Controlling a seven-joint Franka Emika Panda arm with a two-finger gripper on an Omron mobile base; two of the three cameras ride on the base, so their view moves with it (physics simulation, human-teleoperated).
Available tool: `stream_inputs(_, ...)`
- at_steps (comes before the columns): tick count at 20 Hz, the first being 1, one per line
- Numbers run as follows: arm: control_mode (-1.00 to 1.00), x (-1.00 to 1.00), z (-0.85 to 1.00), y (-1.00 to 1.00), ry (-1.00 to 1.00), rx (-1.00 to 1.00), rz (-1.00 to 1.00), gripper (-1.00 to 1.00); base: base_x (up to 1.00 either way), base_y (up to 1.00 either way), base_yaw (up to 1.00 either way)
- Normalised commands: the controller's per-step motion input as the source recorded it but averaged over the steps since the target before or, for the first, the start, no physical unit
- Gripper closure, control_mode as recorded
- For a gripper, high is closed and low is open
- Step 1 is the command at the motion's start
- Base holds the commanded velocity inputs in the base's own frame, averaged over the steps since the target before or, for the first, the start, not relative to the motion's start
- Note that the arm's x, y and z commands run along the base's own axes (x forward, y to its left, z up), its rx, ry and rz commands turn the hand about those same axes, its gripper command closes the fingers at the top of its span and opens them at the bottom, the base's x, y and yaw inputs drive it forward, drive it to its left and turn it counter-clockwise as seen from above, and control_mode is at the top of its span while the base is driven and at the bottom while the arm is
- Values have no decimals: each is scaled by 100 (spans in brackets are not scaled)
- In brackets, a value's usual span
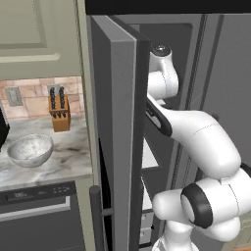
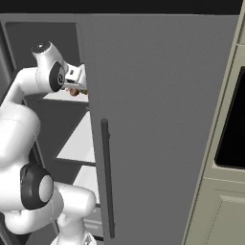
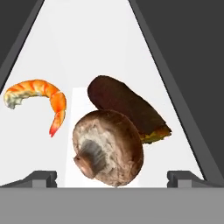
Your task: Take the shrimp, sweet potato, and mushroom from the freezer and place them in the bowl on the counter.
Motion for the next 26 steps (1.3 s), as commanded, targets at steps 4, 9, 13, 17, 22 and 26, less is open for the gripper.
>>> stream_inputs(4,-100,16,-3,0,0,0,0,-100,0,0,0)
stream_inputs(9,-100,4,-9,2,0,0,0,-100,0,0,0)
stream_inputs(13,-100,0,-15,1,0,0,0,-100,0,0,0)
stream_inputs(17,-100,9,-12,0,0,0,0,-100,0,0,0)
stream_inputs(22,-100,28,-5,2,0,0,0,-100,0,0,0)
stream_inputs(26,-100,19,-2,5,0,0,0,-100,0,0,0)
